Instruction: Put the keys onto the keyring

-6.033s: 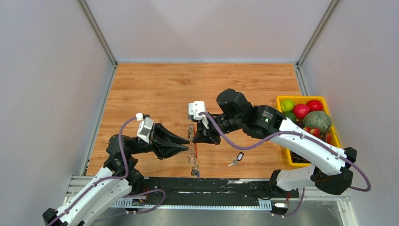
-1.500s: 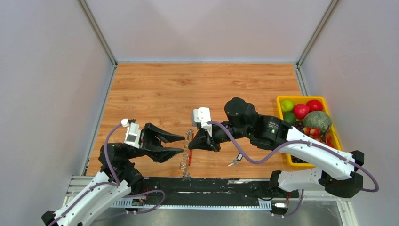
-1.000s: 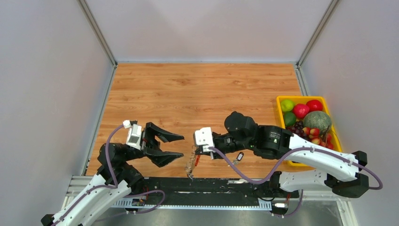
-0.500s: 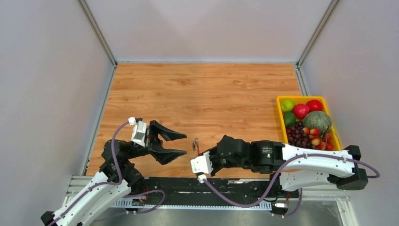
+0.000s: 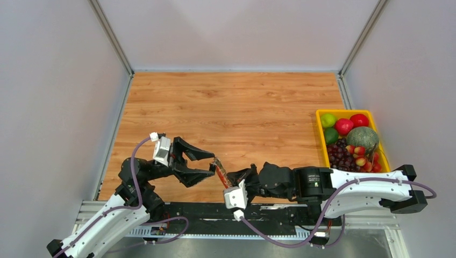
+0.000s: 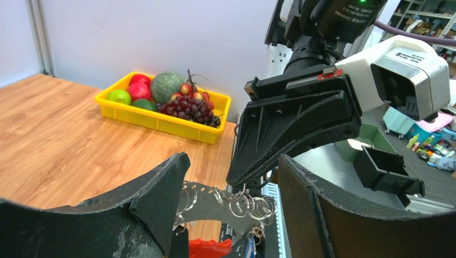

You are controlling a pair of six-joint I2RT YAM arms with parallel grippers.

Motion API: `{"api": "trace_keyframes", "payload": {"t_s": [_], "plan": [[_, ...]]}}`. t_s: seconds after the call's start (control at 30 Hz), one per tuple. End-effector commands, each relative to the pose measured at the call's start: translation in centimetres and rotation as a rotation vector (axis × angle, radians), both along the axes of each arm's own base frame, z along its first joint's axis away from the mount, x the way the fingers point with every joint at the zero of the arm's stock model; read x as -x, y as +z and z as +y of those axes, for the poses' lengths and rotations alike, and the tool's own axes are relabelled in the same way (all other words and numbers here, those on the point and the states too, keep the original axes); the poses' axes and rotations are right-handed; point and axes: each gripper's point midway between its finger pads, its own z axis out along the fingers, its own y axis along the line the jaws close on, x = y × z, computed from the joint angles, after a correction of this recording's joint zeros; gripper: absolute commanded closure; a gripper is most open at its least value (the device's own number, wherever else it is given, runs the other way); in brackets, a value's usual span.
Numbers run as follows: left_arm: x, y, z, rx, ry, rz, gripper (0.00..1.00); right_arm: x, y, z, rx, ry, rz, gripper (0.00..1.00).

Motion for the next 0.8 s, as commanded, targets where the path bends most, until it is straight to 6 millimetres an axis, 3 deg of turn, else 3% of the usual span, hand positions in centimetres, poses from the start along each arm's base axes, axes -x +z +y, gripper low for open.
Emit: {"api": "trace_keyframes", "payload": {"t_s": [0.0,0.3,0.57,0.77], "plan": [[0.3,0.2,-0.1,0.010,-0.022,-0.020,0.28,-0.8,2.6,0.1,-0.091,-0.036,-0.097,1.00],[0.3,0.1,-0.2,0.007,-0.026,-0.015,0.27,-0.9,3.6,-0.1,-0.124,-0.065,-0.095,1.00],[-0.3,-0.3,-0.6,0.007,-0.019,0.015,0.27,-3.8,6.3,-2.4,-0.243,-0.331,-0.008,1.00],[-1.4,-1.3,-1.2,-0.006,-0.003,0.068,0.29,-6.5,7.5,-5.6,-0.406,-0.605,0.153,1.00]]}}
